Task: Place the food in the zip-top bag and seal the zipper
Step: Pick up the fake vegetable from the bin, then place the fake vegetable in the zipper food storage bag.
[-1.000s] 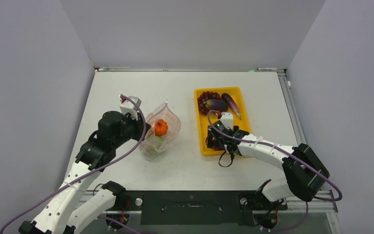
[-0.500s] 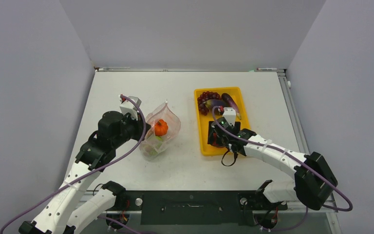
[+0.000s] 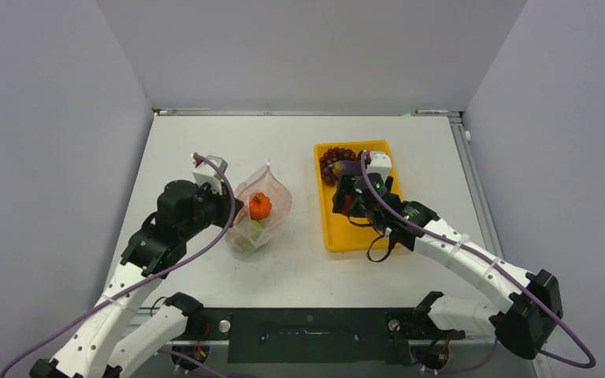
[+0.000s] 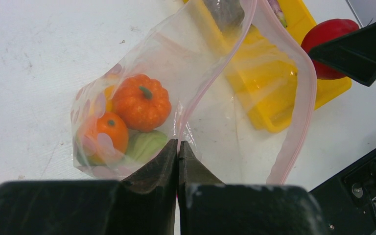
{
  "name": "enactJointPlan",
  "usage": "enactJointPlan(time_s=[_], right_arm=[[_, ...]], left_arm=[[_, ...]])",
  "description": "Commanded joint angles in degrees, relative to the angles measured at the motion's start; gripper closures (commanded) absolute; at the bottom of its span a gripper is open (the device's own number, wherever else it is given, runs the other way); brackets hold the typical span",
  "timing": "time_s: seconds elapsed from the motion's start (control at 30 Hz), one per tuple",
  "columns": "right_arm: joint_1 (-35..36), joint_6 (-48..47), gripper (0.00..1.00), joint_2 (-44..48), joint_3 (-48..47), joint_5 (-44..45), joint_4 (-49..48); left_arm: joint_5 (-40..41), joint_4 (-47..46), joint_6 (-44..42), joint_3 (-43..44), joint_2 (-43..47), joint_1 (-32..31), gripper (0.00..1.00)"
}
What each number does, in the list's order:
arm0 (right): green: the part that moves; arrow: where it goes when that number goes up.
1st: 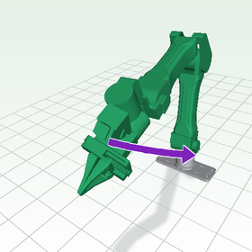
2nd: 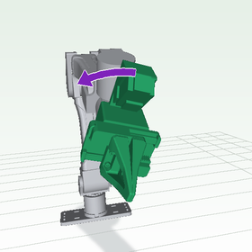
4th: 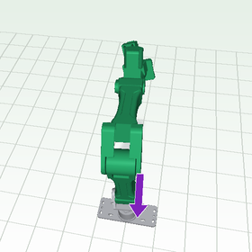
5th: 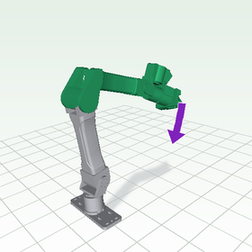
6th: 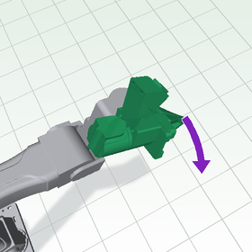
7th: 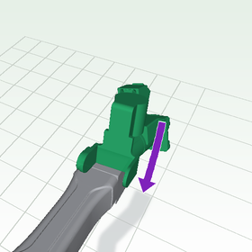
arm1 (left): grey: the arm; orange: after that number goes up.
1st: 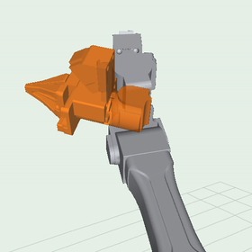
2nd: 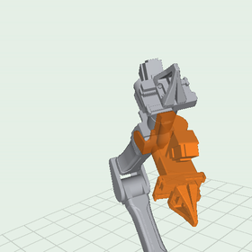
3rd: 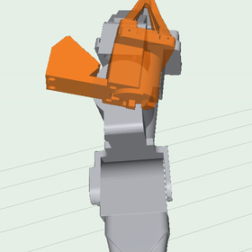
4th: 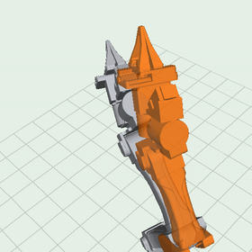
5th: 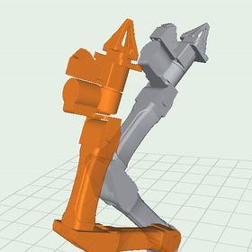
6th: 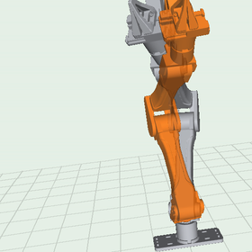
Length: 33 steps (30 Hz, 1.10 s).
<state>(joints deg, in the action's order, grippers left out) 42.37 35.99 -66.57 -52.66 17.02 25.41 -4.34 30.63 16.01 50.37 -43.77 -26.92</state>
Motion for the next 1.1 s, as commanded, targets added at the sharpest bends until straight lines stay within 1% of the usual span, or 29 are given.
enactJointPlan(time_s=[0.0,0.17,0.37,0.57,0.83,1.07], right_arm=[[1.4,-1.1,0.58,3.7,-4.5,-3.5,-2.9],[4.7,-2.6,0.57,3.9,-8.2,-6.0,-5.9],[11.7,-5.4,0.58,3.0,-12.6,-6.3,-10.2],[15.4,-8.1,0.58,1.5,-14.5,-13.9,-18.1],[21.0,-11.0,0.58,-4.6,-18.6,-13.2,-20.0],[23.7,-12.6,0.57,-9.7,-21.0,-11.0,-20.1]], left_arm=[[-0.5,-0.9,-0.5,0.6,0.8,-0.3,1.00],[-0.3,-1.0,-0.5,0.6,0.9,-0.3,1.00],[-0.1,-0.8,-0.5,0.6,0.9,-0.3,1.00],[0.0,-0.9,-0.5,0.6,0.9,-0.3,1.00],[0.1,-0.8,-0.6,0.6,1.0,-0.3,1.00],[0.2,-0.8,-0.5,0.6,1.0,-0.3,1.00]])
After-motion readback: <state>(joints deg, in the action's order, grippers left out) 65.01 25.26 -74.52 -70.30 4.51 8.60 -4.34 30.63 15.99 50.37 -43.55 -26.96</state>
